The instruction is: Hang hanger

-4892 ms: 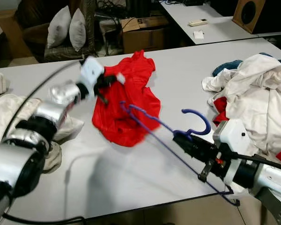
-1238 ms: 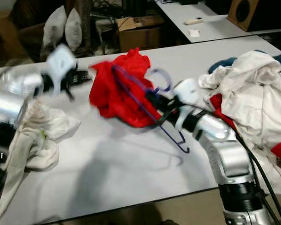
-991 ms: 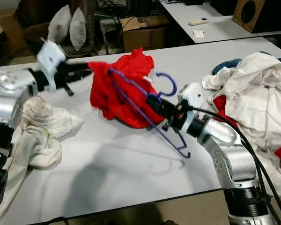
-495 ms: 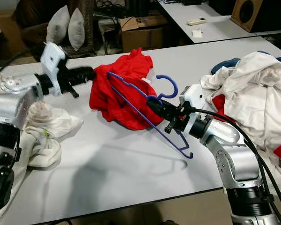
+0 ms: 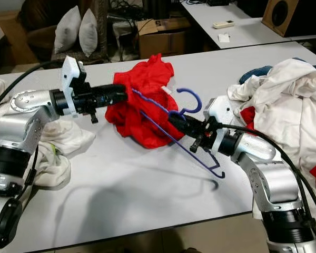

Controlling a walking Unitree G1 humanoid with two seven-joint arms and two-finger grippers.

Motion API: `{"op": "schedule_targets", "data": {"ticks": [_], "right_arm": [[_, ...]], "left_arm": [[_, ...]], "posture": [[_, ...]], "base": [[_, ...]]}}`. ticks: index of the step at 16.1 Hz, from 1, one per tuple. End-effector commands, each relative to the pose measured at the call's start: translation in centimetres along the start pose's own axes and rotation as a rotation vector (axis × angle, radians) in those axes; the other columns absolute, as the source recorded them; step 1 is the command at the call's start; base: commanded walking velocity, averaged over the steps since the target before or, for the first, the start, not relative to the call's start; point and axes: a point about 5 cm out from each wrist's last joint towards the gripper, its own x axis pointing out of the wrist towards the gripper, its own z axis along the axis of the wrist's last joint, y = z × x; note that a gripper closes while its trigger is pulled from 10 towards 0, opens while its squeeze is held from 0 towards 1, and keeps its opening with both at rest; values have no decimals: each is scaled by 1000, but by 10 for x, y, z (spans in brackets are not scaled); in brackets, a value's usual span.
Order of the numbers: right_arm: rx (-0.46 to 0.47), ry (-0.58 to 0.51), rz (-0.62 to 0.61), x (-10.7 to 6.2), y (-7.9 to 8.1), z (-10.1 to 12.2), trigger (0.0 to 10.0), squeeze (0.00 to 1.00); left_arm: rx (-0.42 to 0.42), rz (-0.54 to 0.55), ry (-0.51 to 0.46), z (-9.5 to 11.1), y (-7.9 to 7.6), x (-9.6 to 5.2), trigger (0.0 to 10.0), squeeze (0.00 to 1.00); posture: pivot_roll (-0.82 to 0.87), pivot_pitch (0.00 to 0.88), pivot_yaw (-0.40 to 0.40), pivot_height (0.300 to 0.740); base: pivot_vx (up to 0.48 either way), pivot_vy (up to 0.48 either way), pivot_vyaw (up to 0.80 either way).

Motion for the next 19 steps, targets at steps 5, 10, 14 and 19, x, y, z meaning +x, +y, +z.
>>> {"op": "schedule_targets", "data": {"ticks": [5, 10, 14, 19], "right_arm": [[-56, 41, 25, 0, -3, -1, 10000, 0], [-89, 47, 101, 0, -5, 5, 10000, 0], [-106, 47, 139, -2, -7, 9, 10000, 0], [-109, 36, 173, -3, -5, 12, 10000, 0]], "left_arm": [[89, -45, 91, 15, 4, -29, 10000, 0], [87, -13, 96, 27, 22, -31, 10000, 1000], [83, -90, 211, -2, 21, -23, 10000, 133], [141, -93, 240, -10, 26, -18, 10000, 0]], "posture": [[-24, 0, 74, 740], [-2, 0, 65, 740], [-1, 0, 65, 740], [-12, 0, 72, 740]], "base": [[0, 0, 0], [0, 0, 0], [0, 0, 0], [0, 0, 0]]}}
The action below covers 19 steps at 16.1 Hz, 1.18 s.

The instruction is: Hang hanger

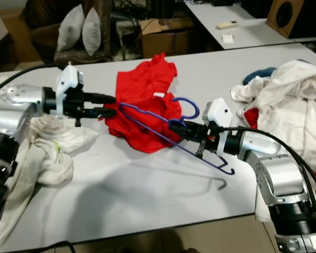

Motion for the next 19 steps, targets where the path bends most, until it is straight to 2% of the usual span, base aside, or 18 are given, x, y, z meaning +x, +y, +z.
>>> {"op": "schedule_targets", "data": {"ticks": [1, 4, 6, 7, 8, 9, 10, 12, 17, 18, 19], "right_arm": [[-41, -34, 26, 0, 1, 11, 10000, 0], [-46, -26, 20, -2, 0, 11, 10000, 0], [-50, -25, 8, -3, 0, 12, 10000, 0], [-50, -25, -4, -3, 0, 11, 10000, 0], [-50, -27, -9, -3, 0, 11, 10000, 0], [-50, -30, -11, -3, 1, 11, 10000, 0], [-51, -31, -11, -3, 1, 11, 10000, 0], [-53, -34, -9, -3, 0, 13, 10000, 0], [-54, -37, -5, -2, 0, 13, 10000, 0], [-54, -38, -4, -1, 0, 13, 10000, 0], [-54, -38, -3, -1, -1, 14, 10000, 0]], "left_arm": [[34, 27, -4, 7, 6, -3, 10000, 0], [18, 73, -66, 18, 17, -13, 10000, 0], [-5, 114, 10, 11, 21, -18, 10000, 0], [-60, 86, 60, 0, 15, -19, 10000, 0], [-104, 78, 39, -4, 11, -18, 10000, 0], [-137, 65, -24, -5, 6, -16, 10000, 231], [-137, 68, -24, -6, 5, -16, 10000, 259], [-109, 142, 24, -17, 6, -19, 10000, 0], [-149, 159, 6, -22, 4, -18, 10000, 0], [-159, 161, -1, -24, 1, -16, 6941, 0], [-170, 161, -10, -25, 0, -15, 902, 0]], "posture": [[-16, 0, 74, 740], [-29, 0, 86, 740], [-36, 0, 96, 740], [-40, 0, 101, 740], [-42, 0, 101, 740], [-42, 0, 100, 740], [-42, 0, 100, 740], [-37, 0, 94, 740], [-30, 0, 89, 740], [-27, 0, 86, 740], [-27, 0, 85, 740]], "base": [[0, 0, 0], [0, 0, 0], [0, 0, 0], [0, 0, 0], [0, 0, 0], [0, 0, 0], [0, 0, 0], [0, 0, 0], [0, 0, 0], [0, 0, 0], [0, 0, 0]]}}
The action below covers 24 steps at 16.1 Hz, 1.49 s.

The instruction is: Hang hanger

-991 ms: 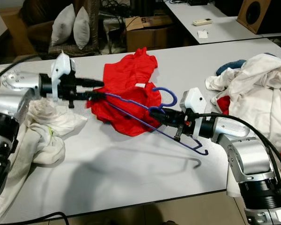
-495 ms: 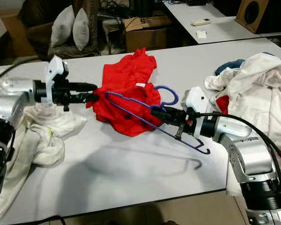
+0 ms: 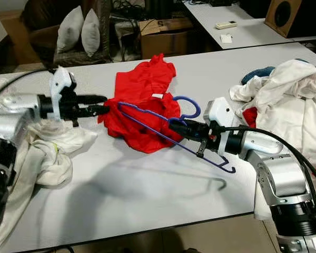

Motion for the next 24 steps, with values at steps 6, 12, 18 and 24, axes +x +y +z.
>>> {"op": "schedule_targets", "data": {"ticks": [6, 12, 18, 24], "right_arm": [[-35, -29, 17, 3, -2, 9, 10000, 0], [-38, -24, 14, 2, -3, 9, 10000, 0], [-59, 56, 23, 1, -3, 0, 10000, 0], [-78, 125, -42, 4, -11, -9, 10000, 0]], "left_arm": [[-29, -27, -42, 4, -2, -3, 0, 0], [-38, -37, -33, 5, -3, -3, 0, 0], [5, 19, -102, 27, 7, -7, 0, 0], [76, -7, -95, 43, 8, -10, 0, 0]], "posture": [[-23, 0, 78, 740], [-28, 0, 81, 740], [-20, 0, 79, 740], [-12, 0, 79, 740]], "base": [[0, 0, 0], [0, 0, 0], [0, 0, 0], [0, 0, 0]]}}
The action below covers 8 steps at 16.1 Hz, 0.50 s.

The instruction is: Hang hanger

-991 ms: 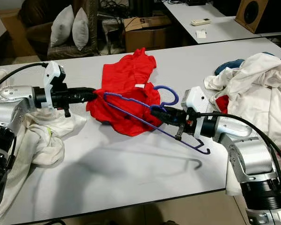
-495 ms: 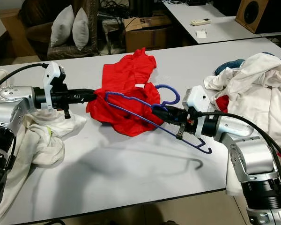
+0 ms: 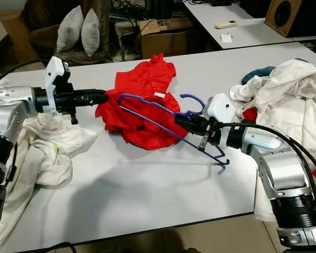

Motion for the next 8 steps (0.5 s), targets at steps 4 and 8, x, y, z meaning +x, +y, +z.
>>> {"op": "schedule_targets", "data": {"ticks": [4, 8], "right_arm": [[2, 10, -7, 2, -2, -2, 10000, 0], [-8, -35, 47, -3, -1, 8, 10000, 0]], "left_arm": [[83, 1, 58, 3, 0, -3, 0, 0], [124, 61, 134, -12, 1, -2, 0, 0]], "posture": [[-15, 0, 80, 740], [-14, 0, 70, 740]], "base": [[0, 0, 0], [0, 0, 0]]}}
